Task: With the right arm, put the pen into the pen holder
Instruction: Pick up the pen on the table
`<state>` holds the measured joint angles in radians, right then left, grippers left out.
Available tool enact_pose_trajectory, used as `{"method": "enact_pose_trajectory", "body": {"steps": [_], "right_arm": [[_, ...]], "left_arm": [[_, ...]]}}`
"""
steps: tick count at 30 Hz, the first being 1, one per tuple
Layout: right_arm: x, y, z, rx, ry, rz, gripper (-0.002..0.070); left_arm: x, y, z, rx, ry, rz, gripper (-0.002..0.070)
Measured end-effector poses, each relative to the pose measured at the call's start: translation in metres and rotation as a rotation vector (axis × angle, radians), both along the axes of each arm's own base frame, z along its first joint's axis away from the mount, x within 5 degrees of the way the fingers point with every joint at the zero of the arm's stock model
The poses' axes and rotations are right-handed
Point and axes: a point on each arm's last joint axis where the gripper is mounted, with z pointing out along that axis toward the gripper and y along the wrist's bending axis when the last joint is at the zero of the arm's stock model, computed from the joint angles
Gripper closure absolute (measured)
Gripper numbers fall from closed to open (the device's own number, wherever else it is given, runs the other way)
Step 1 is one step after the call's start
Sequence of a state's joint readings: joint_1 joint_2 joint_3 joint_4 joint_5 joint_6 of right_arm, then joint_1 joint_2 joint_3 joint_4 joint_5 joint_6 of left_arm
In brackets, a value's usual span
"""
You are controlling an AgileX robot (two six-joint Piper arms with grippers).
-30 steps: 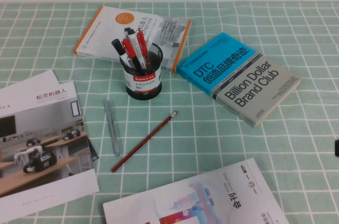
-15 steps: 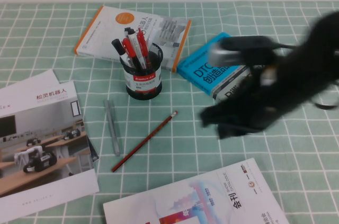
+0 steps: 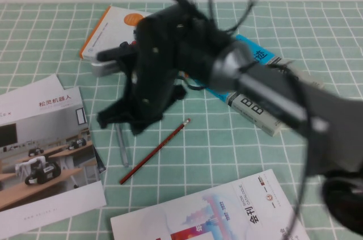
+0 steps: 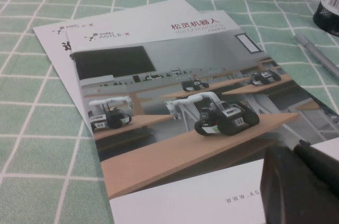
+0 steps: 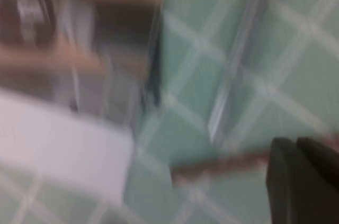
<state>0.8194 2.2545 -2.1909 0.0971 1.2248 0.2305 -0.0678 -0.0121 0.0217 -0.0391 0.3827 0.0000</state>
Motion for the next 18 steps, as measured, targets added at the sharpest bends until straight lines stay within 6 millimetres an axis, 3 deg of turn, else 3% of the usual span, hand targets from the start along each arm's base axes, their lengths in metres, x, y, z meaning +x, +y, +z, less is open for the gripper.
{"method": "enact_pose_trajectory", "body": {"steps": [4,12,18], "right_arm": [[0.018,0.02,-0.008,0.048,-0.05,0.002,0.0668],[0.035,0.037,-0.038,0.059,-0.08,0.001,0.0486],[0.039,0.039,-0.067,0.013,-0.05,-0.008,0.046]], "left_arm": [[0.0,0.0,0.0,0.0,0.0,0.0,0.068],[0.0,0.0,0.0,0.0,0.0,0.0,0.068],[0.0,0.0,0.0,0.0,0.0,0.0,0.068]]}}
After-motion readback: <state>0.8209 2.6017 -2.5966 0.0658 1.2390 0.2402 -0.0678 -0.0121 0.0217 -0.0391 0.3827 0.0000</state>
